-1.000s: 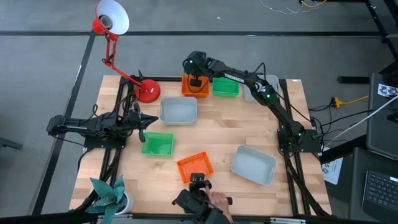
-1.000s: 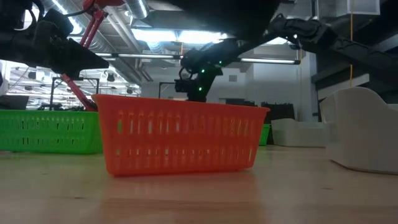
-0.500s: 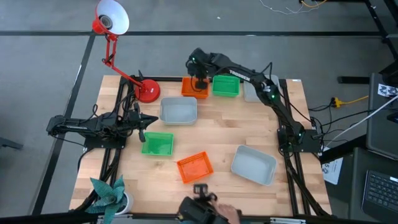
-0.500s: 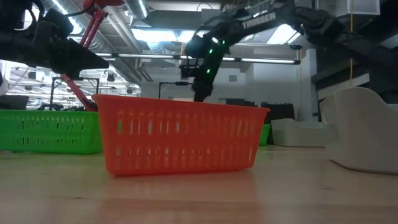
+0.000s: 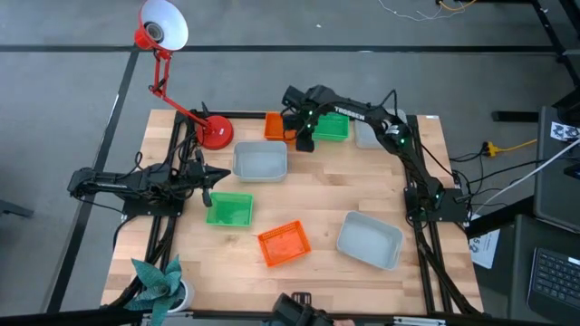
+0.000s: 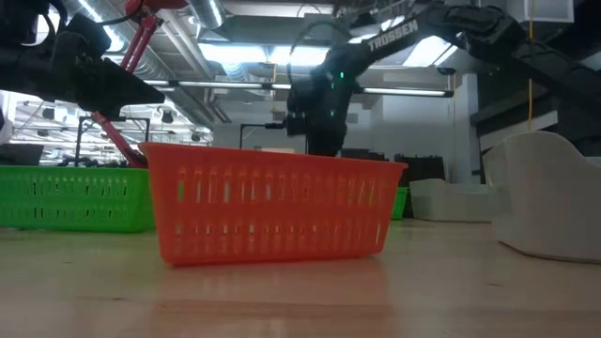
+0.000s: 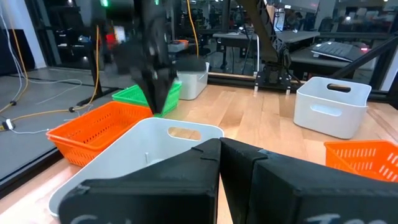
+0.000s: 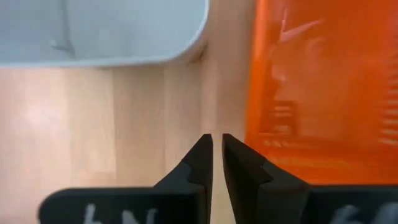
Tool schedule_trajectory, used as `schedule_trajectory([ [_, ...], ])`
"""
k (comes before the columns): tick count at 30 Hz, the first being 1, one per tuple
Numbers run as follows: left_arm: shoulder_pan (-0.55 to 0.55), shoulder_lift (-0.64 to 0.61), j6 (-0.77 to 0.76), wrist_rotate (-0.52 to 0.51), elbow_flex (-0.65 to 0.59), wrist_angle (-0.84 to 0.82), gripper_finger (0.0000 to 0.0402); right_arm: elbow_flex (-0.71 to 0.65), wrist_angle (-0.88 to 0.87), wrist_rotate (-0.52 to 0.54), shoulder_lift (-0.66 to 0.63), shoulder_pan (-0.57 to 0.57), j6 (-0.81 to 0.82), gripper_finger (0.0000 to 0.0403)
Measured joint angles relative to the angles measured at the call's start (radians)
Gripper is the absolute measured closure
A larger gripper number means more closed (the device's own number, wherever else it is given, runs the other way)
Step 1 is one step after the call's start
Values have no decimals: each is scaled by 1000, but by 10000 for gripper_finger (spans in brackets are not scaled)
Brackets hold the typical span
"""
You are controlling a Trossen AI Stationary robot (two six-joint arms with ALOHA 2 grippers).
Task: Stack baskets by color
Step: Stack the middle orange bin on the top orange bin
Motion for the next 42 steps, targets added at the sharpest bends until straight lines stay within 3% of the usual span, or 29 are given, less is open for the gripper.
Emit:
schedule_trajectory([
  [6, 0, 0, 0, 0, 0, 0, 401, -128, 190, 58, 1, 17, -2, 367],
  [13, 0, 0, 0, 1, 0, 0, 401, -141, 321, 91, 2, 22, 51, 367],
  [17, 0, 0, 1, 1, 0, 0, 401, -136, 346, 89, 2, 23, 89, 367],
  [22, 0, 0, 1, 1, 0, 0, 401, -136, 388, 10, 2, 32, 88, 367],
  [32, 0, 0, 1, 1, 0, 0, 401, -135, 499, 106, 0, 38, 111, 367],
  [42, 0, 0, 1, 1, 0, 0, 401, -135, 522, 78, 0, 38, 111, 367],
])
